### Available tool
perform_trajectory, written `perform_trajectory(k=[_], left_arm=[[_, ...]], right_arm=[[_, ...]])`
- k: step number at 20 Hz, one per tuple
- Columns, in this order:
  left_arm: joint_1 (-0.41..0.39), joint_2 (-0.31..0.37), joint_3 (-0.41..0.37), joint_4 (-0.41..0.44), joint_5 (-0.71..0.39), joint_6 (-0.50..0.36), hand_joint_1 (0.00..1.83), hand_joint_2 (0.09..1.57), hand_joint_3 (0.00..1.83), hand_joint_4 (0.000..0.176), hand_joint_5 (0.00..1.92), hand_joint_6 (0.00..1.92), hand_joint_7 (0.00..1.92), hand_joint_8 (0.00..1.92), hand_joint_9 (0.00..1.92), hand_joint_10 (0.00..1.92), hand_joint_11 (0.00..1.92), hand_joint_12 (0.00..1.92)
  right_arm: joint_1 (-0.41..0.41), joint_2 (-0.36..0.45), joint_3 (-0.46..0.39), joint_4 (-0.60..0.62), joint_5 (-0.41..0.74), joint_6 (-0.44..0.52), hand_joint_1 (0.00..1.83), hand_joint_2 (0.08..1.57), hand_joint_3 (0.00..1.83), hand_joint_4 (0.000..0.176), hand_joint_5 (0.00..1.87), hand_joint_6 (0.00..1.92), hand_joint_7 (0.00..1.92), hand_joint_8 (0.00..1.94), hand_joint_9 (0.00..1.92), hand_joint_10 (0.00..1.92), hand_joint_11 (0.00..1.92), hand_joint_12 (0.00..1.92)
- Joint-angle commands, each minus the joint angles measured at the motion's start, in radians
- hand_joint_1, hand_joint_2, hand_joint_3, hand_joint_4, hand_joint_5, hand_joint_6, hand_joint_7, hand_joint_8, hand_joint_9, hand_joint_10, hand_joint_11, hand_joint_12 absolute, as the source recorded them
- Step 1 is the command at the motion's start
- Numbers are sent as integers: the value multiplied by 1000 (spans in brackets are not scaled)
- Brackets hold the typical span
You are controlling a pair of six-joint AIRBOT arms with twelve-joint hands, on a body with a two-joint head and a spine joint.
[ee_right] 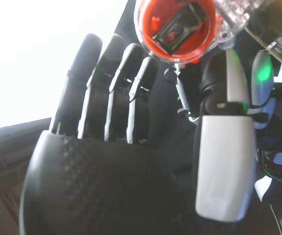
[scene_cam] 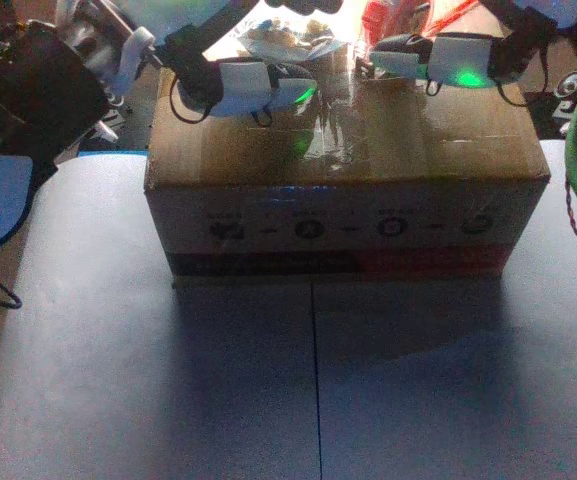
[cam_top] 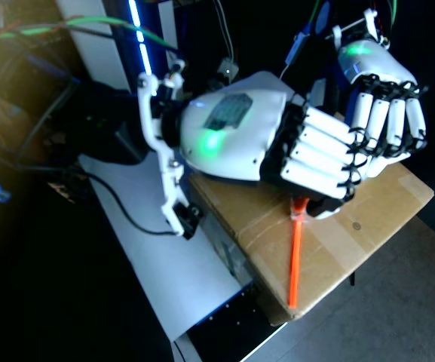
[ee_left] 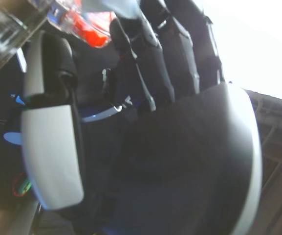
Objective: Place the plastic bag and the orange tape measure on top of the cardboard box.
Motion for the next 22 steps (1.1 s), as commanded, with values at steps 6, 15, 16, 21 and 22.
perform_trajectory(k=[6,15,16,21,22], left_arm=[[9,51,-48,26,167,1,953,1001,0,0,547,159,589,39,213,1114,126,1715],[31,102,-93,26,220,0,940,1004,0,0,586,51,530,0,370,544,149,1503],[35,109,-99,26,227,0,961,999,0,0,597,46,553,7,399,484,167,1487],[57,146,-137,26,278,0,868,991,1,0,611,14,610,7,352,727,165,1592],[59,153,-145,26,287,0,855,997,2,0,603,8,602,2,331,756,152,1587]], right_arm=[[-2,72,-72,-34,-166,5,928,931,0,0,375,818,412,1249,384,1464,290,1854],[-42,136,-132,-34,-217,5,893,956,0,0,292,939,362,1227,332,1429,246,1787],[-49,149,-142,-34,-226,5,848,961,0,0,312,886,404,1176,371,1378,279,1750],[-84,201,-194,-34,-281,5,885,958,1,0,366,801,435,1212,400,1413,304,1754],[-90,209,-204,-34,-293,5,915,947,0,0,374,812,440,1229,405,1418,317,1743]])
